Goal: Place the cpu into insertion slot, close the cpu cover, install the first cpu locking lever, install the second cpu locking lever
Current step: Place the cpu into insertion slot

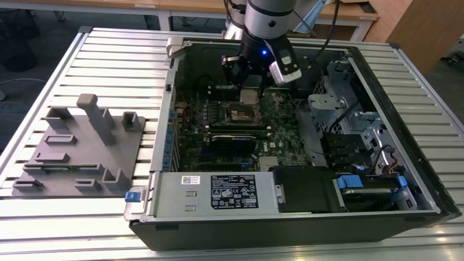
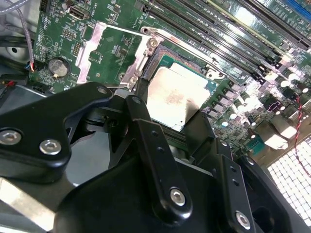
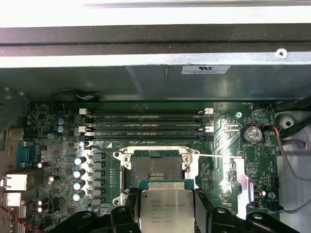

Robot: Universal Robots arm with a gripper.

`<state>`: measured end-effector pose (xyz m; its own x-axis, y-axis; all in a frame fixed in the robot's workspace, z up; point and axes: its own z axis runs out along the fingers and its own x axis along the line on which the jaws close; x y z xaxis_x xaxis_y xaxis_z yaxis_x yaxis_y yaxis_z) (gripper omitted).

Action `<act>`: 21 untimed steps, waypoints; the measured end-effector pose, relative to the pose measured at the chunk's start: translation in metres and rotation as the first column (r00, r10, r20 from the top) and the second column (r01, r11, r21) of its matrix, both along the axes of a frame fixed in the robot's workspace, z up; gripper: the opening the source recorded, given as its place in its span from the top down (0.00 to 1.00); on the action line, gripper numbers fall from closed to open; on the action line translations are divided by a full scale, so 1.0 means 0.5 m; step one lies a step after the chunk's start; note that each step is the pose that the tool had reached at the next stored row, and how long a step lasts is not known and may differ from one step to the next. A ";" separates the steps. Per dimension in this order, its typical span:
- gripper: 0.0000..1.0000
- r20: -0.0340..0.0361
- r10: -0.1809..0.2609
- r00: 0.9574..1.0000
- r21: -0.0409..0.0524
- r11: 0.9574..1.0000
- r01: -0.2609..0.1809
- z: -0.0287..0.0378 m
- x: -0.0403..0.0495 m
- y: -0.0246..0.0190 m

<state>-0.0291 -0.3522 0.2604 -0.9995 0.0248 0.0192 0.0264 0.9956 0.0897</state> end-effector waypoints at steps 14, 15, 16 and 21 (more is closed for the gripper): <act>0.46 0.000 -0.006 1.000 0.000 1.000 0.006 0.007 0.000 0.0000; 0.46 0.000 -0.018 1.000 0.000 1.000 0.018 0.007 0.000 0.0000; 0.46 0.000 -0.035 0.999 0.000 0.999 0.035 0.007 0.000 0.0000; 0.46 0.000 -0.127 0.992 0.000 0.992 0.127 0.006 0.000 0.0000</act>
